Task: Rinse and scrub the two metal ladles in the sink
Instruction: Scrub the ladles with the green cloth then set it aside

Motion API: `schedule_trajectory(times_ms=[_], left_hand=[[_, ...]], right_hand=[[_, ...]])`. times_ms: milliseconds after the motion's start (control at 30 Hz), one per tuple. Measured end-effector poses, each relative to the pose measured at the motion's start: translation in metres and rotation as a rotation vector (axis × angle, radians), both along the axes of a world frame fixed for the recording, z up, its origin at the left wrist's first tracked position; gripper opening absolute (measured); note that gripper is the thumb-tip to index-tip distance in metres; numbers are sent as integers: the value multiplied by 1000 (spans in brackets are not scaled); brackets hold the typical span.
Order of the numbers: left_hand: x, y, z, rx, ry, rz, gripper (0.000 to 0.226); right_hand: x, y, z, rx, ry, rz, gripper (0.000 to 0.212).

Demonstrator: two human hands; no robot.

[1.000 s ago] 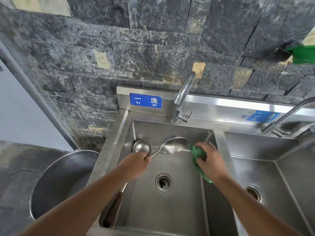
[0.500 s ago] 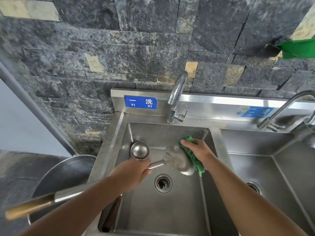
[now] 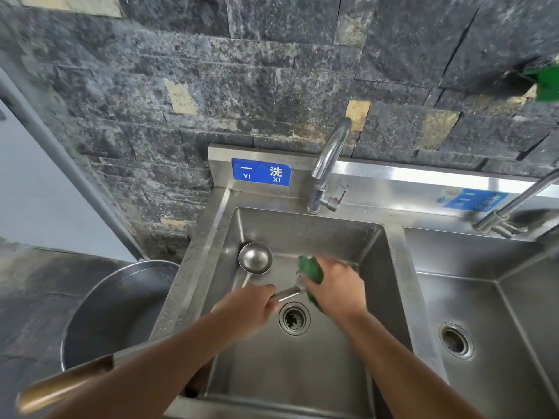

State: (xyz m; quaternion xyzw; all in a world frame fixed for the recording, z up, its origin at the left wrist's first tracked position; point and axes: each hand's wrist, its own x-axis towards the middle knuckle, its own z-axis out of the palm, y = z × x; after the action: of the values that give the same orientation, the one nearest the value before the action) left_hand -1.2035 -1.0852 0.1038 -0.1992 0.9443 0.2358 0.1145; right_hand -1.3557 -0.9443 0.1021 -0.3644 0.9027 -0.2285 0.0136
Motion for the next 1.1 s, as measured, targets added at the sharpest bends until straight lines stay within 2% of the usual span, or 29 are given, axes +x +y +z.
schedule_trajectory(times_ms=[133, 267, 367, 433, 500, 567, 667, 700, 800, 867, 1000, 1100], left_hand=[[8, 1, -7, 27, 50, 52, 21], [5, 3, -9, 111, 99, 86, 24], [0, 2, -11, 204, 104, 162, 29], [-3, 2, -11, 346, 98, 262, 31], [-7, 3, -10, 588, 106, 385, 31], [-13, 6, -9, 782, 142, 452, 35], [-24, 16, -7, 971, 162, 503, 42], [-28, 20, -6, 1020, 157, 514, 44], [-36, 23, -8, 1055, 127, 549, 50], [-36, 21, -11, 1115, 85, 575, 50], [-24, 19, -22, 1167, -47, 541, 46], [-6, 22, -34, 1146, -58, 527, 39]], right_hand=[[-44, 12, -2, -202, -545, -350, 21], [-67, 17, -11, -324, -799, -513, 19], [-65, 24, -27, -482, -1081, -689, 36], [-52, 29, -42, -550, -1256, -741, 47], [-31, 28, -54, -578, -1423, -737, 56], [-8, 21, -62, -654, -1623, -660, 54], [18, 1, -64, -781, -1819, -337, 58], [23, -6, -60, -784, -1864, -240, 57], [19, -20, -61, -726, -1863, -216, 53], [10, -24, -70, -715, -1808, -285, 55], [-8, -31, -78, -722, -1743, -486, 86], [-27, -38, -85, -807, -1662, -581, 72]])
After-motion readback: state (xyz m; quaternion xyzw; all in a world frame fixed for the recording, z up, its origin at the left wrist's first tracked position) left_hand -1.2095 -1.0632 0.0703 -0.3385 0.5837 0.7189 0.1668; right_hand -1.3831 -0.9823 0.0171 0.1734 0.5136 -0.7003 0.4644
